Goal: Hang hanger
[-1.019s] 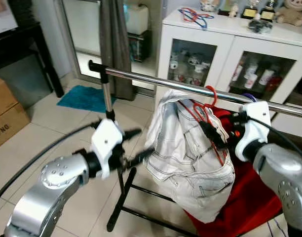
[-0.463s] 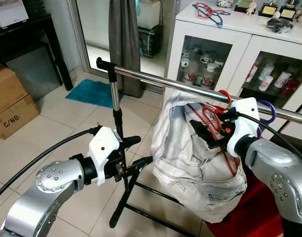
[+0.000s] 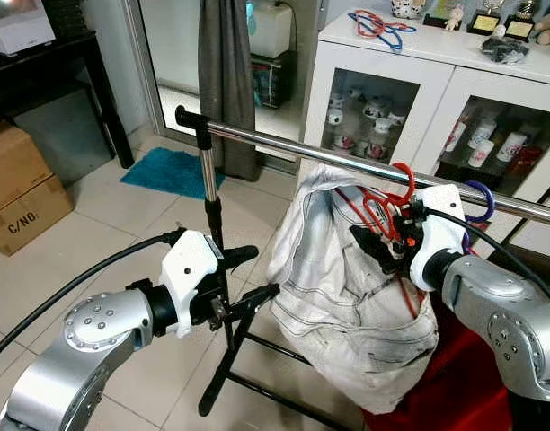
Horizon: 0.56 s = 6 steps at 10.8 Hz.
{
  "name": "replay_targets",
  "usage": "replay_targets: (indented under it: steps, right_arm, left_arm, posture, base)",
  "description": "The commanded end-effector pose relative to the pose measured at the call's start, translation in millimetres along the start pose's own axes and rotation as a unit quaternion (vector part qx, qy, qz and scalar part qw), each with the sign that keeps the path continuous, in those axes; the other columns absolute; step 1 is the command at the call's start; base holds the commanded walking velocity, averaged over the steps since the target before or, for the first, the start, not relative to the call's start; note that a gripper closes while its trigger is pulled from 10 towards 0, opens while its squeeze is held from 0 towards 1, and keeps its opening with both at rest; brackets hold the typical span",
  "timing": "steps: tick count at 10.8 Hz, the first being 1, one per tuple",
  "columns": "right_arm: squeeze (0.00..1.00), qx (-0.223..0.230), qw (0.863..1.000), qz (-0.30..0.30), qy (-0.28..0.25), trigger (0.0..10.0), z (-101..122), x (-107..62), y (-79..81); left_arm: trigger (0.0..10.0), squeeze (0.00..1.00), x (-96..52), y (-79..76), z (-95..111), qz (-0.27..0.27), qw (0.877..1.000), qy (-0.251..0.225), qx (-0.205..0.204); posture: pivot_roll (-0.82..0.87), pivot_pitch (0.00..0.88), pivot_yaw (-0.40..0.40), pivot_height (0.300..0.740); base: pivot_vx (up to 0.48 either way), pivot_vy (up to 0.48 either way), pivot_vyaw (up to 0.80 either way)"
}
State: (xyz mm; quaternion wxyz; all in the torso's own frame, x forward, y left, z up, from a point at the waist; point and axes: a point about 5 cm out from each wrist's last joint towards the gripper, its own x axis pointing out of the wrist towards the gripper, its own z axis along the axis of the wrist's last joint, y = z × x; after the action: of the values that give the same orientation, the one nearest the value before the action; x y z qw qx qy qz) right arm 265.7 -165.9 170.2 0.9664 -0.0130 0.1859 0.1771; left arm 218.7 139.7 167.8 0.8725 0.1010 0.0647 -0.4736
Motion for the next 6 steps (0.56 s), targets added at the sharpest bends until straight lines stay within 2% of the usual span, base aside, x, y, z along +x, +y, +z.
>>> replay_targets:
  steps: [1, 6]
  right_arm:
    - [0.00, 0.005, 1.000, -0.001, -0.002, 0.0, 3.6, -1.8, -1.4]
    - [0.00, 0.007, 1.000, -0.010, 0.015, 0.0, 1.6, -0.6, -4.7]
  left_arm:
    - [10.0, 0.00, 0.8, -1.8, 1.6, -0.010, 1.000, -0.005, 0.003]
    - [10.0, 0.00, 1.4, -0.8, 0.8, -0.009, 1.000, -0.003, 0.006]
  posture:
    - [-0.04, 0.000, -0.048, 0.740]
    - [-0.04, 0.000, -0.049, 0.740]
  base:
    - [0.000, 0.000, 0.00]
    - [0.000, 0.000, 0.00]
